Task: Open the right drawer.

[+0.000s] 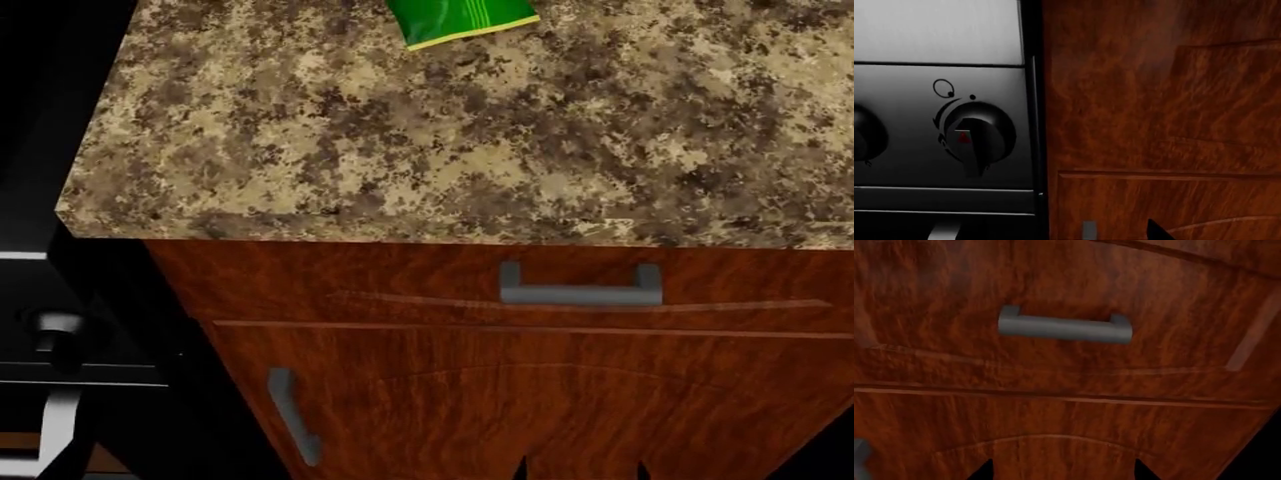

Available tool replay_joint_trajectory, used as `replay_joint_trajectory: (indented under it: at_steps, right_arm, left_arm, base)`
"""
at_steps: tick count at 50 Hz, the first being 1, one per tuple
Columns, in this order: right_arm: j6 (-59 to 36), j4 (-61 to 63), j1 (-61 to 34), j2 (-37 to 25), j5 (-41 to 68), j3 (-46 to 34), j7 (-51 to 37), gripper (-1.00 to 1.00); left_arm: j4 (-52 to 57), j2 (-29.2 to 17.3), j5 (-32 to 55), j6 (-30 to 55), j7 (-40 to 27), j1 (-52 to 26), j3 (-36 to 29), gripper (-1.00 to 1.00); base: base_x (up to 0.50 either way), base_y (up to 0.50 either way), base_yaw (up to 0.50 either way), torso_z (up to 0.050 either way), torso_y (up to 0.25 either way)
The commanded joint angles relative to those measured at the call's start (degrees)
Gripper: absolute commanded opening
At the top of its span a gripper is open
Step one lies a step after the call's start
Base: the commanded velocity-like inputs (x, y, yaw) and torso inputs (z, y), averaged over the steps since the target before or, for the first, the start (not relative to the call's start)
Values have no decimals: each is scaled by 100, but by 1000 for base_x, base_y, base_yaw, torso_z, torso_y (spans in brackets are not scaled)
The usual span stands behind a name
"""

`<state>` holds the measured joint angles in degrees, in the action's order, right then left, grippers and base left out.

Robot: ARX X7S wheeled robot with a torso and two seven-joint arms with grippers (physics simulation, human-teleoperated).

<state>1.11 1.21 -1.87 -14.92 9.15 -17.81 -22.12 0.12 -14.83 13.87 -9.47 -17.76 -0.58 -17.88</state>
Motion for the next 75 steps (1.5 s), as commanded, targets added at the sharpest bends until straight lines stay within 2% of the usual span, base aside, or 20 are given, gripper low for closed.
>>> replay_joint_trajectory:
  at_steps: [1,15,21,25,36,43,45,50,52,55,59,64,75]
  right_arm:
    - [-542,276,-132,-155,-549,-229,-255,100]
    - [-1033,197,-538,-366,-859,-229,-321,100]
    - [-1351,289,-669,-509,-1307,-442,-384,100]
    - [-1325,129,-753,-542,-1452,-544,-390,100]
    - [-1496,60,-891,-637,-1755,-688,-431,100]
    - [-1890,206,-1062,-827,-2445,-1082,-404,100]
    - [-1882,159,-1098,-824,-2419,-1096,-359,100]
    - [-2028,218,-1127,-874,-2464,-1145,-249,100]
    - [-2215,184,-1199,-977,-2993,-1454,-303,100]
    - [-2228,99,-1234,-1004,-3156,-1584,-310,100]
    - [-2264,49,-1256,-995,-3113,-1566,-273,100]
    - [-2788,233,-1369,-1069,-3632,-1790,-164,100]
    - [-3042,155,-1537,-1130,-4051,-2035,-93,100]
  left_arm:
    - [-26,-11,22,-15,-19,-9,-18,100]
    - [-65,-20,51,-11,-18,-22,-65,100]
    - [-79,-26,53,-25,-29,-20,-76,100]
    - [-63,-12,276,-62,49,0,-29,100]
    - [-38,-48,165,-25,-40,8,-72,100]
    - [3,-61,139,16,-66,2,-110,100]
    - [14,-92,-66,79,-162,-5,-162,100]
    - [-2,-78,121,25,-86,1,-131,100]
    - [13,-84,84,33,-101,6,-152,100]
    - [50,-97,43,42,-109,12,-185,100]
    - [13,-93,81,36,-106,-2,-177,100]
    - [6,-102,68,38,-107,-9,-200,100]
    - [22,-116,87,64,-122,-9,-228,100]
  base:
    - [0,0,0,0,0]
    - [0,0,0,0,0]
    - [0,0,0,0,0]
    - [0,0,0,0,0]
    - [0,0,0,0,0]
    - [0,0,0,0,0]
    - [0,0,0,0,0]
    - [0,0,0,0,0]
    - [0,0,0,0,0]
    - [0,0,0,0,0]
    - [0,0,0,0,0]
    - [0,0,0,0,0]
    - [0,0,0,0,0]
